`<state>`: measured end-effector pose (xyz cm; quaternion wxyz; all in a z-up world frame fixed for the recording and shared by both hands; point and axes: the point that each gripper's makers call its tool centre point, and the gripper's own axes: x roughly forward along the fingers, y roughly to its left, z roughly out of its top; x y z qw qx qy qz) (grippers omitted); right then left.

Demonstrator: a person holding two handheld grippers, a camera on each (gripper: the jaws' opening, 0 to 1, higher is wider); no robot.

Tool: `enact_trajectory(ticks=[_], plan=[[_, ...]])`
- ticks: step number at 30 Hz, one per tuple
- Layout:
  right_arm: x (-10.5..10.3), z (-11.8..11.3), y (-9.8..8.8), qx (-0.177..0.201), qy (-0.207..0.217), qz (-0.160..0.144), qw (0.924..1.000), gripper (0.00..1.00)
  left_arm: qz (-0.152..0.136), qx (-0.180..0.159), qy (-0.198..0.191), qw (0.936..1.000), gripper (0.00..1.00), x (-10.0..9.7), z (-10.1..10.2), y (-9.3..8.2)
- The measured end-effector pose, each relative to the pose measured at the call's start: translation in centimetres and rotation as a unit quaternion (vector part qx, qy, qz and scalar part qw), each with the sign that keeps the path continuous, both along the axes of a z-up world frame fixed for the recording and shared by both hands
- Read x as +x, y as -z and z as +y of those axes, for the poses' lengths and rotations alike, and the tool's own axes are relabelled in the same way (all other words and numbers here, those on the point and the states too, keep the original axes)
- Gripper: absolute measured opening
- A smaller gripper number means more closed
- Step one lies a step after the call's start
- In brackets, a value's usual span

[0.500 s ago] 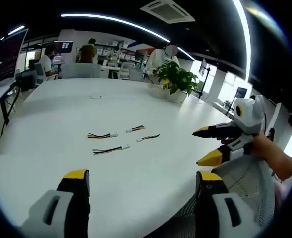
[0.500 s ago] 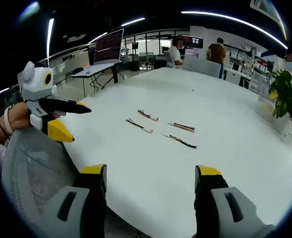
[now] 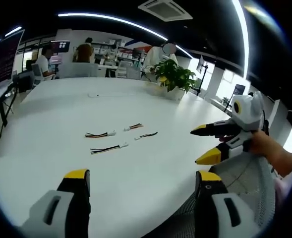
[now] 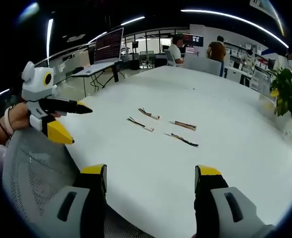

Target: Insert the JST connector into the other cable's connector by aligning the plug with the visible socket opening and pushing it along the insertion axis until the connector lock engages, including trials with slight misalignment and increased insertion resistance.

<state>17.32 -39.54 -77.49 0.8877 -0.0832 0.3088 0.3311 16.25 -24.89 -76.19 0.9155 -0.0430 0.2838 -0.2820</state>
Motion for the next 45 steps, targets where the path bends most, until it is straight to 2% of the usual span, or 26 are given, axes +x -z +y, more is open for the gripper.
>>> enact_trajectory(ticks=[4,12,19,24,31,45], plan=[[0.02,0.16,-0.06,-0.003,-0.006,-0.005,1.0000,0.71,0.008,-0.001,0.000,1.0000,0.85,-0.09,0.00,0.22],[0.07,0.24,-0.19,-0.002,-0.010,-0.011,0.9999,0.66,-0.013,-0.004,0.005,0.9999,0.83,0.12,-0.23,-0.33],[0.01,0.36,-0.28,0.008,-0.008,-0.006,0.9999,0.63,0.000,-0.012,0.008,0.9999,0.83,-0.10,-0.36,-0.04],[-0.01,0.36,-0.27,0.006,-0.008,-0.007,0.9999,0.63,0.003,0.003,0.016,0.9999,0.82,-0.27,-0.44,0.32],[0.09,0.07,-0.29,0.003,-0.004,-0.008,1.0000,0.62,-0.004,-0.002,0.020,0.9998,0.82,-0.30,-0.78,-0.07],[0.05,0.22,-0.44,0.008,-0.006,-0.009,0.9999,0.61,-0.005,0.009,0.024,0.9997,0.80,-0.36,-0.78,0.06]])
